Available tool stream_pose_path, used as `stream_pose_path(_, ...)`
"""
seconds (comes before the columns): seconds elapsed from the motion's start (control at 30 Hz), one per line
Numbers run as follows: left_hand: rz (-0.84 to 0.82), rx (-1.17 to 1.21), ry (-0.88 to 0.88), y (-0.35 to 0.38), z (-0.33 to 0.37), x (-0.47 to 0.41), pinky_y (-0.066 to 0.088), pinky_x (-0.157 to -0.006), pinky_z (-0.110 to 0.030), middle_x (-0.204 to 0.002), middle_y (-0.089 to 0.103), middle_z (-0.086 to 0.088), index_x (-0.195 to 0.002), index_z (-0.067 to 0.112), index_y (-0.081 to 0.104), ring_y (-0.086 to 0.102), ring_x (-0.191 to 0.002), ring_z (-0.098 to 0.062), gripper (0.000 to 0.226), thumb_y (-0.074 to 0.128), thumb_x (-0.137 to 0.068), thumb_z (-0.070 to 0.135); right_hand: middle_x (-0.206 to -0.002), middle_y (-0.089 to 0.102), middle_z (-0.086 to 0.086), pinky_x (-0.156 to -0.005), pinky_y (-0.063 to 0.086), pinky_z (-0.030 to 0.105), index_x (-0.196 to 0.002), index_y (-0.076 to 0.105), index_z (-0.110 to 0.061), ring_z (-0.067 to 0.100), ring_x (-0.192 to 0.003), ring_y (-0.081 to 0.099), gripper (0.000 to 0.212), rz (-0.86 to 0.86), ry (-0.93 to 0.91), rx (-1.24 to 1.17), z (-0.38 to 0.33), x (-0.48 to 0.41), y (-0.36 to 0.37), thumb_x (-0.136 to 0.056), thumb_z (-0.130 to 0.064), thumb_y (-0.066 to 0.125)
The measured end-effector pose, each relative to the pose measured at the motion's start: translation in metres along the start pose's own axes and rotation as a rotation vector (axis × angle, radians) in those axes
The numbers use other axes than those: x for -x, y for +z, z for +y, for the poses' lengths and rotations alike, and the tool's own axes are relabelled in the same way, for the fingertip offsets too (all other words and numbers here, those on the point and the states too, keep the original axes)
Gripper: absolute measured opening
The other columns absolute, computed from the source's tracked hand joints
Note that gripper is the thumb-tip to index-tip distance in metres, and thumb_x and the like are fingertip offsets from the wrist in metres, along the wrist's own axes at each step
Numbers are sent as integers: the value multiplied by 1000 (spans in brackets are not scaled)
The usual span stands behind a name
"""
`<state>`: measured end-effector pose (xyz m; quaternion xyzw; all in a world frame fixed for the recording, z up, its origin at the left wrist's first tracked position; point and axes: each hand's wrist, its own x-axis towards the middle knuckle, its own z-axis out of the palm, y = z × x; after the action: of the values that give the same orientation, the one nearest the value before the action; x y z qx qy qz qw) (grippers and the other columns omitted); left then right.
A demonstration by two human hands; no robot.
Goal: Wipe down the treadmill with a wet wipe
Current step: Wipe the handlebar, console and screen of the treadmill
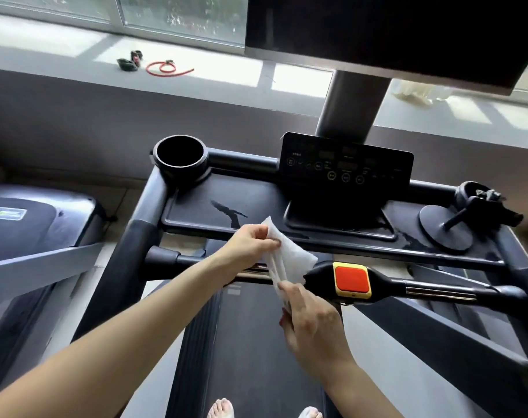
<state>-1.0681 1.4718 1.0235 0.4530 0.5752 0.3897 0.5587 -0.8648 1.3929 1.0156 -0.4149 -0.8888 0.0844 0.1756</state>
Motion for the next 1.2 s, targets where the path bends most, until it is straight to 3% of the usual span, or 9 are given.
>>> stream_pose_path(0.13, 17, -142, 27, -4, -13, 1, 54, -75, -41, -79, 70, -2, -83, 17, 71, 62, -75, -15, 15, 60, -75, 23, -89, 60, -1, -57, 51, 32, -123, 63, -13, 17, -68, 58, 33, 137, -12, 11, -3, 0, -18, -94, -29, 57)
stream_pose_path(0.27, 149, -613, -36, 2, -16, 10, 60, -67, -44, -60, 61, 2, -71, 16, 59, 62, -63, -24, 19, 63, -79, 33, -96, 59, 5, -69, 50, 32, -107, 67, -8, 23, -83, 57, 20, 311, 7, 30, 1, -37, -28, -89, -8, 59)
stream_pose_path(0.43, 206, -640, -100, -9, -10, 16, 52, -71, -26, -77, 72, 15, -77, 31, 73, 68, -80, -10, 12, 73, -82, 42, -120, 59, 4, -90, 48, 38, -131, 51, -17, 26, -115, 56, 47, -555, 79, 201, 20, -92, 3, -88, -29, 64)
stream_pose_path(0.7, 280, -861, 74, -49, -29, 54, 52, -85, -36, -92, 67, 10, -93, 26, 72, 62, -93, -15, 22, 65, -90, 47, -73, 67, 0, -49, 50, 23, -84, 68, -13, 18, -60, 64, 31, -1155, 239, 41, 21, -162, 11, -70, -35, 86)
stream_pose_path(0.77, 292, -884, 140, -53, -36, 57, 51, -82, -36, -85, 62, 12, -90, 27, 72, 60, -89, -15, 27, 63, -88, 52, -73, 65, 1, -53, 50, 26, -79, 61, -17, 20, -62, 63, 23, -1005, 213, 95, 19, -151, 19, -73, -30, 79)
stream_pose_path(0.9, 350, -1046, 278, -64, -46, 64, 48, -79, -35, -82, 61, 11, -90, 23, 73, 57, -81, -16, 45, 52, -84, 62, -64, 56, 1, -48, 41, 33, -77, 50, -19, 26, -54, 55, 36, -285, -87, 431, 41, -82, 41, -61, -11, 80)
stream_pose_path(0.97, 388, -1100, 326, -73, -50, 71, 48, -81, -35, -84, 61, 9, -91, 23, 72, 56, -81, -16, 42, 54, -84, 60, -59, 54, 2, -48, 37, 32, -74, 54, -16, 25, -49, 54, 43, -187, -97, 497, 48, -72, 40, -47, -4, 85)
stream_pose_path(1.1, 380, -1251, 336, -90, -53, 91, 47, -95, -40, -91, 60, 7, -98, 24, 69, 58, -90, -21, 34, 63, -80, 52, -81, 64, 1, -61, 42, 31, -85, 52, -21, 26, -75, 64, 22, -520, 144, 456, 30, -103, 26, -77, -23, 72)
stream_pose_path(1.2, 380, -1315, 295, -97, -58, 103, 45, -102, -42, -100, 62, 5, -106, 24, 69, 58, -98, -23, 34, 69, -78, 42, -77, 61, 1, -56, 44, 25, -76, 54, -17, 22, -67, 59, 22, -917, 174, 300, 9, -143, 23, -75, -26, 75)
